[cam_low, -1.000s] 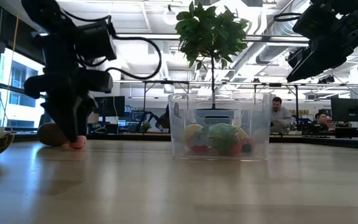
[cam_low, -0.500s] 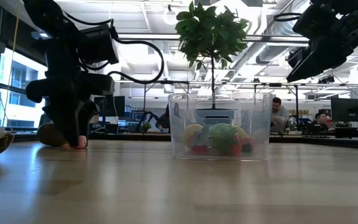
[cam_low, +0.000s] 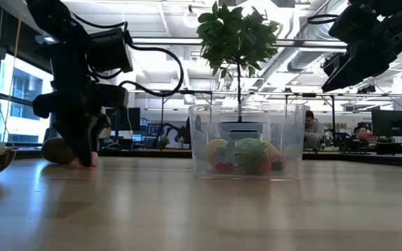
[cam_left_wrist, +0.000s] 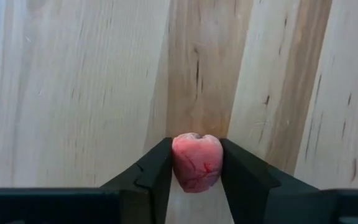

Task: Pick and placing Produce into tupperware
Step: Put the pink peach into the transparent container

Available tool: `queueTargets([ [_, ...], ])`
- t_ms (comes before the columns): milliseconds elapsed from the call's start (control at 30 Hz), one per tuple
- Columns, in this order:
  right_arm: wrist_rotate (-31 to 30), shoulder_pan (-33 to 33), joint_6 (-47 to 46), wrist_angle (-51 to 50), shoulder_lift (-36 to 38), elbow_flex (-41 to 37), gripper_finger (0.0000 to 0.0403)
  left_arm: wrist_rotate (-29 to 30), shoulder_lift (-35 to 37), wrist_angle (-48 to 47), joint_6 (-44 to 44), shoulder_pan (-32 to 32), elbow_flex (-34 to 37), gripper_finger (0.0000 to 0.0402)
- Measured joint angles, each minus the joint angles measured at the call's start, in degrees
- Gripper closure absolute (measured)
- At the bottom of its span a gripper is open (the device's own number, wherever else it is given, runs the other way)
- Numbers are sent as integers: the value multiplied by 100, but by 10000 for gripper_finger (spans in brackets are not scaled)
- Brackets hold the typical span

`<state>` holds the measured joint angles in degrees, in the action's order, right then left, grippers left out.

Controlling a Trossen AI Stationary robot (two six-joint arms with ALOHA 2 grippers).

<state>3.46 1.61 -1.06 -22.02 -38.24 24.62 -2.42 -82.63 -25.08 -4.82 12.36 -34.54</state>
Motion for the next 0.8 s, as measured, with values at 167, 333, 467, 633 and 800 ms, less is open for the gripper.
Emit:
queueTargets([
  [167, 0, 0, 0, 0, 2, 0, 329, 53, 0, -5, -9, 0, 0, 302],
  [333, 0, 2, 0, -1, 1, 0, 329, 61, 0, -4, -9, 0, 0, 305],
  [467, 0, 0, 0, 0, 2, 0, 329, 96, -1, 42, -8, 0, 0, 303],
  [633, 0, 1, 0, 0, 0, 0, 329, 180, -9, 326, 0, 0, 7, 303],
  [800, 0, 1, 0, -1, 1, 0, 329, 136, -9, 761, 7, 2, 7, 303],
])
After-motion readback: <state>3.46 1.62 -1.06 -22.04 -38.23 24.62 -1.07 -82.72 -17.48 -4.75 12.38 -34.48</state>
